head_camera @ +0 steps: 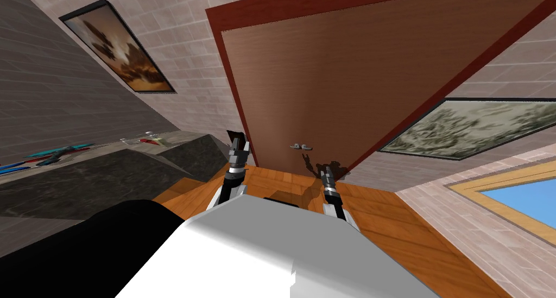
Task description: Pull the door open
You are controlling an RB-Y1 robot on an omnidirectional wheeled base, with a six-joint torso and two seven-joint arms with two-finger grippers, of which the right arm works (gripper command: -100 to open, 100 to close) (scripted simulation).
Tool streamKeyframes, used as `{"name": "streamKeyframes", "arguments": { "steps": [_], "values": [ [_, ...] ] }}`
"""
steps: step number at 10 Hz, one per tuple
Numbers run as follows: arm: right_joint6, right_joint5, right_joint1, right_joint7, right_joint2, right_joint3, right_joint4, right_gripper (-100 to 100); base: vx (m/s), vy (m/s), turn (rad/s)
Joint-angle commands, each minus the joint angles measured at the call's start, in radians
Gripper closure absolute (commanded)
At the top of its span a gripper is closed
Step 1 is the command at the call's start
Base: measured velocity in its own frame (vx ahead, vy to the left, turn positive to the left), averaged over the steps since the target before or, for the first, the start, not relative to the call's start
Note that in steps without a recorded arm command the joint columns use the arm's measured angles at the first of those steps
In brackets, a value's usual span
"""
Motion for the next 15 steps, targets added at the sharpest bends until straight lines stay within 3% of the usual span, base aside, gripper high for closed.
{"name": "streamKeyframes", "arguments": {
  "steps": [1, 15],
  "values": [
    [-0.012, 0.005, -0.014, -0.005, -0.003, -0.003, 0.041, -100, 0.097, 0.006, 0.033],
    [-0.108, 0.04, -0.132, -0.043, -0.034, -0.03, 0.367, -100, 0.097, 0.009, 0.027]
  ]
}}
